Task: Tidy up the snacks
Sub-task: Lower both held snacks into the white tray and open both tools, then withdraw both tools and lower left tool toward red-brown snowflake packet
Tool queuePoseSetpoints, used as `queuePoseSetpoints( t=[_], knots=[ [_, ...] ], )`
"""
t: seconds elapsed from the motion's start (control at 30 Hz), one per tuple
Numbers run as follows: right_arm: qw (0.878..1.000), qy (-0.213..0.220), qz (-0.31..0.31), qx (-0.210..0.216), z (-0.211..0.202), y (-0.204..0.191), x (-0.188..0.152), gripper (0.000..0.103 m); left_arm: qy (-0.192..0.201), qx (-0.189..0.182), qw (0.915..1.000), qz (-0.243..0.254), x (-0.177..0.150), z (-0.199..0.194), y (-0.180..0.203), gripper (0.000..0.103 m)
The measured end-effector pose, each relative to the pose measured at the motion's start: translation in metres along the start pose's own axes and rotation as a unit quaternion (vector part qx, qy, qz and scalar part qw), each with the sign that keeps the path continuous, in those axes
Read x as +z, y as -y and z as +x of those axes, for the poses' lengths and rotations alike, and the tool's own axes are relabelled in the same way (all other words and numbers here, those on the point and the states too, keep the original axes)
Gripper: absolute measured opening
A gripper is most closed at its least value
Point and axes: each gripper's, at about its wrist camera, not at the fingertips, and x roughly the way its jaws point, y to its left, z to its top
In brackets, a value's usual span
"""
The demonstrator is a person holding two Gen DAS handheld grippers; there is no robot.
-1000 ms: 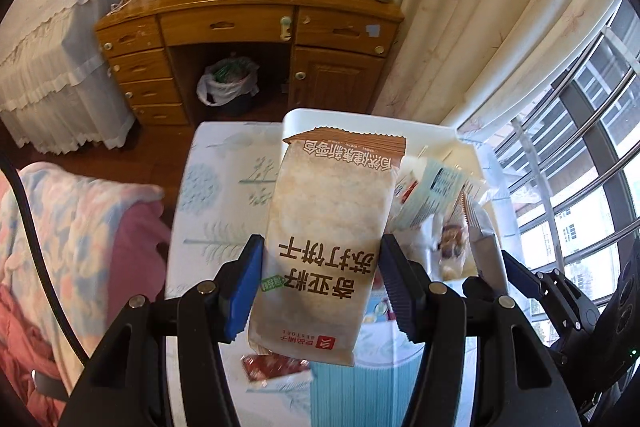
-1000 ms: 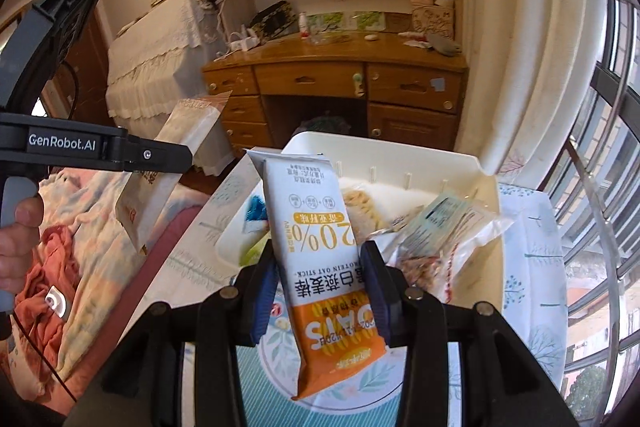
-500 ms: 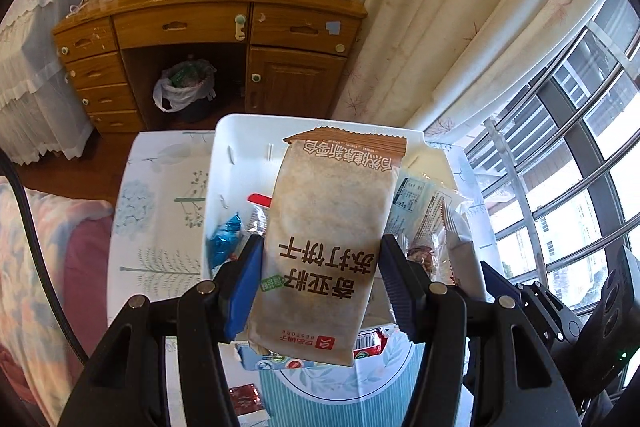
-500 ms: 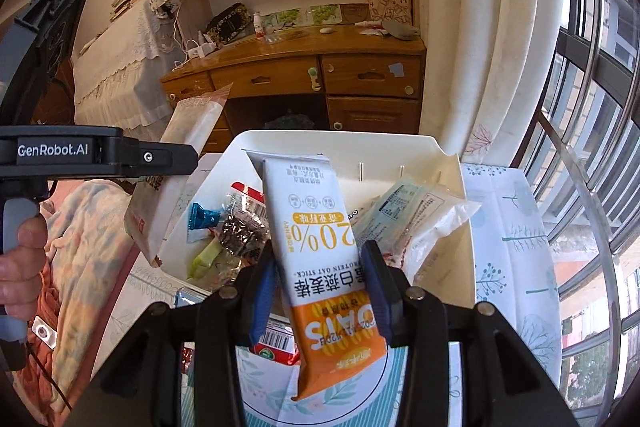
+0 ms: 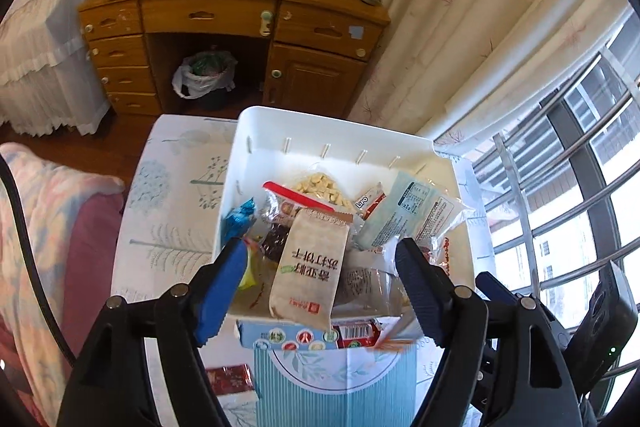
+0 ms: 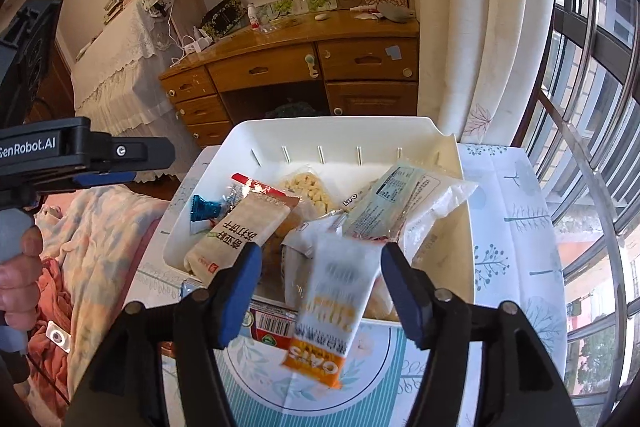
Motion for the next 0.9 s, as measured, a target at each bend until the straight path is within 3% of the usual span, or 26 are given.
queuePoseSetpoints(
  t=[0.4,0.9],
  knots=[
    [0.998,0.006,-0.006,0.058,-0.035,0.003,-0.01,0.074,0.026,0.054,0.9964,-0.06,-0.051,-0.059,0.0,0.075],
    [0.993,-0.038,0.039,0.109,-0.052,0.006,-0.043,0.079,0.028,0.092,0.9912,-0.091,-0.124,-0.108,-0.01,0.075]
  ],
)
